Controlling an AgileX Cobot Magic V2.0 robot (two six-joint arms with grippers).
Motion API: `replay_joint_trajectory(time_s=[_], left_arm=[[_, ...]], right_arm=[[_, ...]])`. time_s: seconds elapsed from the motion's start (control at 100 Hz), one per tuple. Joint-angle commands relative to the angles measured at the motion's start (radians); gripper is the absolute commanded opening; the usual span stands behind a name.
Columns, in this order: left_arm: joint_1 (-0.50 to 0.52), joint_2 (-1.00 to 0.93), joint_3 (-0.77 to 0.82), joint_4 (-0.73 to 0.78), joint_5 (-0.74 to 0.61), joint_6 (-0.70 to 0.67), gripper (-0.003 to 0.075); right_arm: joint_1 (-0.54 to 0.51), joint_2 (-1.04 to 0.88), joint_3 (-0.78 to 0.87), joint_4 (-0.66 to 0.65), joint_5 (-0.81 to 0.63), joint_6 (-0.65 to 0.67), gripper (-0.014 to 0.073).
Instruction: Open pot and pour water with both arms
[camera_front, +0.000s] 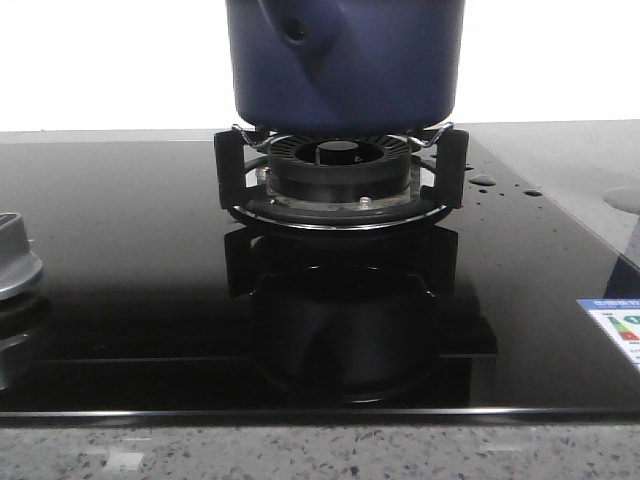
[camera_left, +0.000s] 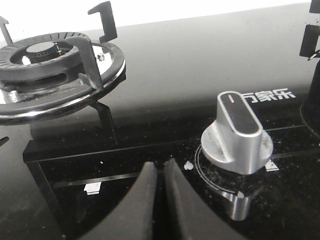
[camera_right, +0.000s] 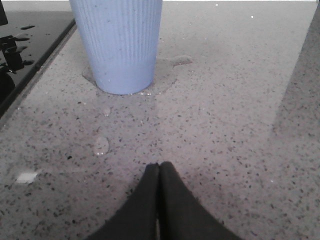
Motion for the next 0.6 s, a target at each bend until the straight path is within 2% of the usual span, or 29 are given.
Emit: replay_joint_trajectory(time_s=[0.0, 0.59], left_arm=[[0.003, -0.031, 0.044, -0.001, -0.042, -0.01, -0.002], [0.003, -0.031, 0.044, -0.001, -0.042, -0.01, -0.002]], right_arm=[[-0.007, -0.021, 0.024, 0.0, 0.002, -0.016, -0.0064], [-0.007, -0.021, 0.024, -0.002, 0.004, -0.016, -0.0064]])
